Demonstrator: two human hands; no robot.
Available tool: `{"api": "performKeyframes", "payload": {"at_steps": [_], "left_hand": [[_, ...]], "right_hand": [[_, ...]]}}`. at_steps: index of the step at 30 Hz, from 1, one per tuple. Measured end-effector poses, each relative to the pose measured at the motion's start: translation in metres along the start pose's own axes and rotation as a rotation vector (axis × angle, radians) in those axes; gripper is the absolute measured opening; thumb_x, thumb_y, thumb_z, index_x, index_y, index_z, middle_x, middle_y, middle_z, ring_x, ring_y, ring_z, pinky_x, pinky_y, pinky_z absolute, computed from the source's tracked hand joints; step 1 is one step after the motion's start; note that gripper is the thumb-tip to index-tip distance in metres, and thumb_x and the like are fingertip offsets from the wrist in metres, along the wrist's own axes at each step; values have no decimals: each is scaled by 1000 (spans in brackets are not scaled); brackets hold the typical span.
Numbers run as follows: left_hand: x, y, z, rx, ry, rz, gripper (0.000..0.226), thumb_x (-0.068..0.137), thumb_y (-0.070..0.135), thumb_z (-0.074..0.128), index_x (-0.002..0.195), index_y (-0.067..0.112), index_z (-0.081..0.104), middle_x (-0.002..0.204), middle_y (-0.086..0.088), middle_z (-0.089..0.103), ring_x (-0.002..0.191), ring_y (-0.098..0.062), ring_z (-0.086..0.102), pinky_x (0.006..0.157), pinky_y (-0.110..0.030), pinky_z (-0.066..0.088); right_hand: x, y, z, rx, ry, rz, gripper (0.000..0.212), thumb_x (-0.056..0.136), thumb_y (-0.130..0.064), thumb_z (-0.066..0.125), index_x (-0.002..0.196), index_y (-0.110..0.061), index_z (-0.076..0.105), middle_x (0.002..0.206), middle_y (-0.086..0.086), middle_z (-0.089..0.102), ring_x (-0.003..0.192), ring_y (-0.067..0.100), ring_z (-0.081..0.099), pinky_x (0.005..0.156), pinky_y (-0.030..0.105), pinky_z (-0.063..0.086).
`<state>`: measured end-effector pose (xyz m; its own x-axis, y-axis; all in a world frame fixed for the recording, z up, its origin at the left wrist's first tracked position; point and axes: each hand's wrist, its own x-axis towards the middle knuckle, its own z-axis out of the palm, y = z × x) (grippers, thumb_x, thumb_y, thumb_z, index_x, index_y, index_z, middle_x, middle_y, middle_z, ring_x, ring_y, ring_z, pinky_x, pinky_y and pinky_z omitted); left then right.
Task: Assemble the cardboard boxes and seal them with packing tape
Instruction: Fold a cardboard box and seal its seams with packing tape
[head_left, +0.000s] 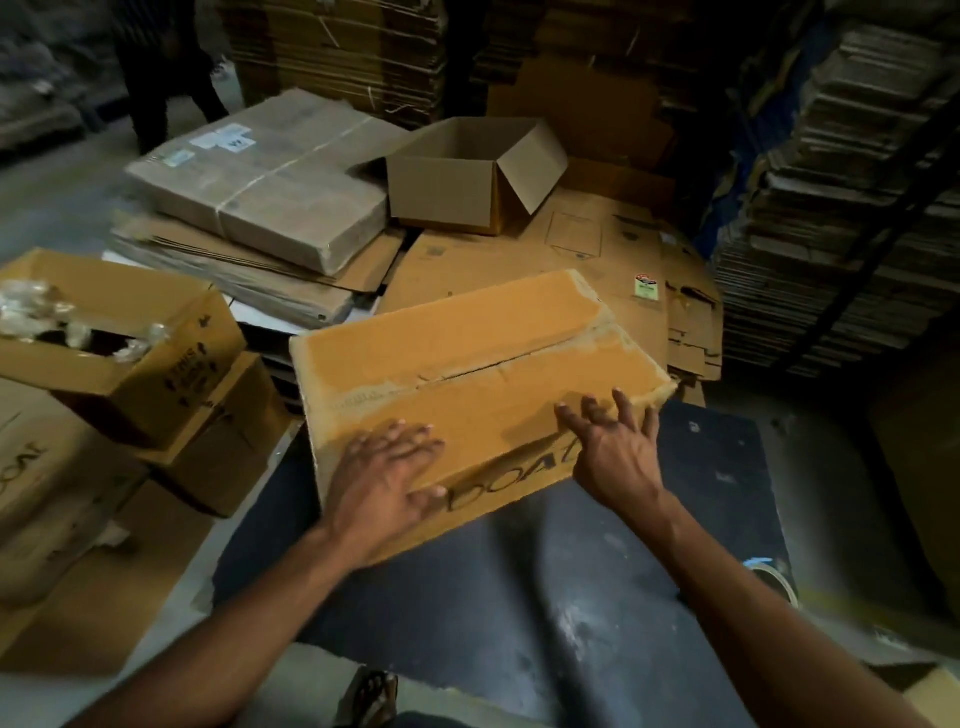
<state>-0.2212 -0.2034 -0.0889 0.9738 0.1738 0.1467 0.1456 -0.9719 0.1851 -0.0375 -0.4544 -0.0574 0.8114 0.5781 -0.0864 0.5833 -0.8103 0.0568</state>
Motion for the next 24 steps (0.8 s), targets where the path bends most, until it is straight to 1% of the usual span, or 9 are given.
{"api": "performKeyframes", "payload": {"at_steps": [4, 8, 10, 12, 14, 16, 19, 21, 24], "left_hand": [[24, -68, -30, 173, 30, -177, 45, 85, 39, 82, 127, 29, 71, 133, 2, 70, 125, -27, 61, 103, -48, 44], [62, -78, -43, 293, -63, -262, 40, 81, 20, 78, 120, 27, 71, 125, 1, 70, 118, -26, 62, 100, -45, 46], [72, -70, -42, 270, -43, -287, 33, 83, 17, 75, 115, 26, 71, 120, 1, 70, 115, -26, 62, 96, -45, 47], [73, -59, -36, 128, 46, -354, 36, 86, 13, 73, 121, 22, 71, 129, -5, 69, 120, -29, 61, 100, -48, 48], [61, -36, -29, -88, 147, -440, 46, 91, 16, 70, 137, 19, 64, 152, -14, 53, 139, -34, 47, 112, -54, 42], [38, -5, -18, -292, 169, -527, 60, 96, 31, 69, 152, 26, 47, 169, -14, 24, 156, -34, 18, 123, -57, 26], [0, 41, -1, -502, 126, -598, 84, 93, 53, 68, 162, 39, 23, 172, -7, -18, 157, -26, -18, 125, -56, 13], [-10, 61, 9, -624, 72, -613, 86, 92, 52, 70, 163, 39, 22, 168, -4, -31, 156, -30, -22, 125, -54, 14], [-1, 64, 17, -642, 36, -605, 77, 90, 45, 76, 157, 38, 38, 164, 0, -39, 156, -37, -16, 123, -52, 22]], "right_hand": [[-43, -53, -8, 28, -32, -92, 72, 85, -43, 71, 151, -31, 43, 151, 8, 50, 149, 40, 31, 114, 73, 18], [-70, -115, -17, 169, 17, -277, 50, 83, -42, 53, 132, -34, 55, 113, 2, 66, 114, 32, 59, 99, 51, 43], [-71, -131, -21, 287, -13, -354, 46, 87, -41, 49, 132, -36, 53, 106, -1, 67, 103, 29, 64, 86, 42, 51], [-62, -125, -20, 461, -59, -361, 50, 89, -41, 52, 139, -39, 52, 105, -3, 71, 96, 25, 67, 82, 40, 56], [-46, -100, -14, 560, 5, -303, 53, 90, -43, 55, 143, -38, 54, 114, -3, 71, 108, 23, 65, 92, 42, 55], [-28, -59, -10, 511, 134, -173, 52, 95, -46, 55, 146, -33, 54, 135, -1, 66, 131, 29, 53, 106, 49, 47], [-8, 15, -5, 434, 101, 156, 59, 101, -52, 54, 156, -35, 39, 161, 4, 40, 151, 35, 28, 118, 59, 31], [-7, 49, 5, 499, 11, 261, 66, 100, -61, 50, 158, -36, 32, 162, 8, 37, 148, 35, 33, 115, 61, 36], [-23, 65, 19, 593, -40, 263, 69, 97, -63, 51, 157, -33, 35, 144, 12, 52, 125, 31, 57, 98, 48, 53]]}}
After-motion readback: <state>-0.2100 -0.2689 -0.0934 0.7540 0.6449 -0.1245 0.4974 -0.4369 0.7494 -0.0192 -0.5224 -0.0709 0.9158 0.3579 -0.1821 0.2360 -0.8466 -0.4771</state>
